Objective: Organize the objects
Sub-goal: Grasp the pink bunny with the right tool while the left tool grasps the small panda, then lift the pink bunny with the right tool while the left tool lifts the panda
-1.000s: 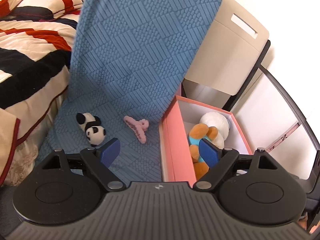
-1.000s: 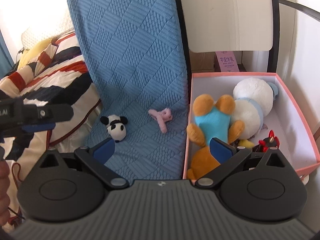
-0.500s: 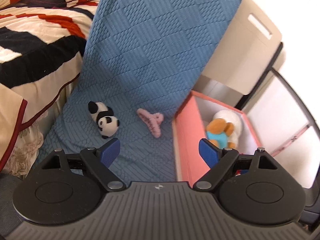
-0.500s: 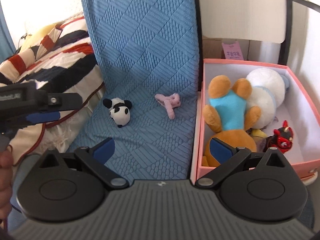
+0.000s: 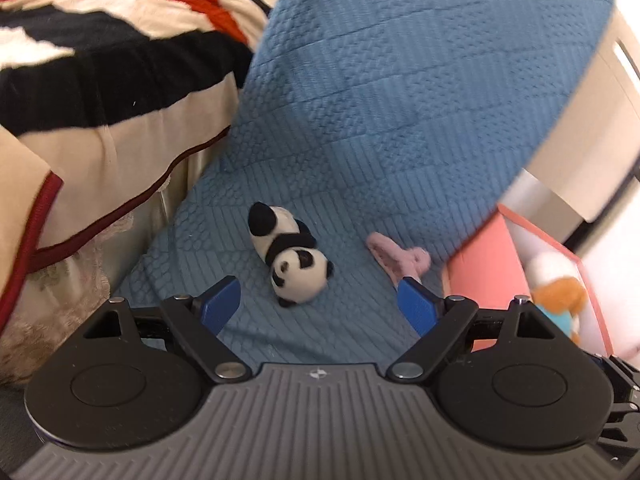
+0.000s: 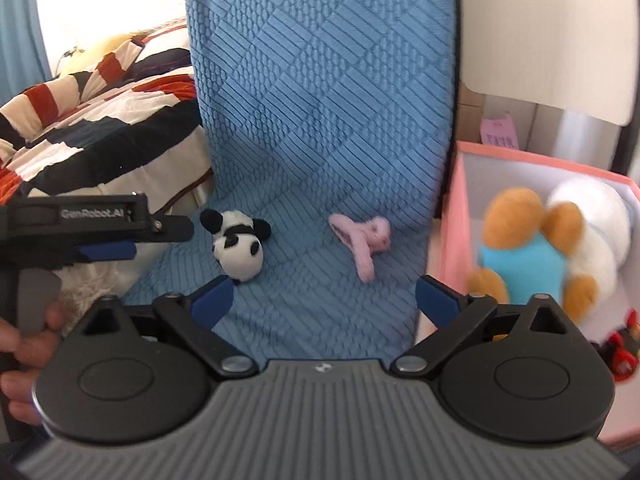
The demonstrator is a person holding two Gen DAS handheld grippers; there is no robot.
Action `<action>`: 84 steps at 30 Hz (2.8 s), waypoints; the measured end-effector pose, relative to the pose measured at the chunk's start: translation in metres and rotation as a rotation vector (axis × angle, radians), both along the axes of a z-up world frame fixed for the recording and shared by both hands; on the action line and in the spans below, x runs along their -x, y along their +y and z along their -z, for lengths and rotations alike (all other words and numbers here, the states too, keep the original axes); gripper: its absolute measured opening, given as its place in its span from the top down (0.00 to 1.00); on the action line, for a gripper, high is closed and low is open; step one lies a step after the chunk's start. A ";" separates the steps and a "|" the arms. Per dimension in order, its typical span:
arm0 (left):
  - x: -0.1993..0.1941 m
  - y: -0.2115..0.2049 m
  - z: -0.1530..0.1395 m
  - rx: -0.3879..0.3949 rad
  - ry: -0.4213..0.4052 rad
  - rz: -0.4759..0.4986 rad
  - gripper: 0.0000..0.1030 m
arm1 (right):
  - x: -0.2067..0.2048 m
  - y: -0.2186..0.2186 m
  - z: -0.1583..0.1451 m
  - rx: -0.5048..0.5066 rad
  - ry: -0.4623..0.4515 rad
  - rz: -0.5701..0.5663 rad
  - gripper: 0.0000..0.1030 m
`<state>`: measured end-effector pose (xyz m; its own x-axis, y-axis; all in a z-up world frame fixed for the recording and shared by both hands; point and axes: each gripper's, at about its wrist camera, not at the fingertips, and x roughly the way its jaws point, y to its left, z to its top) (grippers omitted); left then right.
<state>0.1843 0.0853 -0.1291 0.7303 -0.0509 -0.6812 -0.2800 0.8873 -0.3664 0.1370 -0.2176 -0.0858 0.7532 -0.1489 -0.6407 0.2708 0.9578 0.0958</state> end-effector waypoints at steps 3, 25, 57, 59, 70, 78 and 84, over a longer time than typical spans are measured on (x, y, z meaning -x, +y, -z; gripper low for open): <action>-0.012 0.014 0.015 0.030 0.013 -0.032 0.14 | -0.021 0.002 0.011 0.017 0.025 -0.018 0.31; -0.095 0.036 0.081 0.150 0.165 -0.018 0.14 | -0.127 -0.030 0.075 0.110 0.195 0.066 0.48; -0.058 0.031 0.076 0.177 0.173 0.039 0.44 | -0.067 -0.017 0.076 -0.024 0.253 0.075 0.87; -0.047 0.031 0.075 0.183 0.186 0.036 0.44 | -0.058 -0.011 0.074 -0.030 0.255 0.065 0.87; -0.007 0.027 0.070 0.182 0.246 0.029 0.42 | -0.014 0.021 0.084 -0.129 0.297 0.048 0.84; -0.016 0.035 0.076 0.233 0.243 0.011 0.30 | -0.014 0.025 0.078 -0.074 0.243 0.044 0.38; -0.022 0.036 0.080 0.235 0.252 -0.007 0.30 | -0.027 0.016 0.082 -0.028 0.245 0.083 0.38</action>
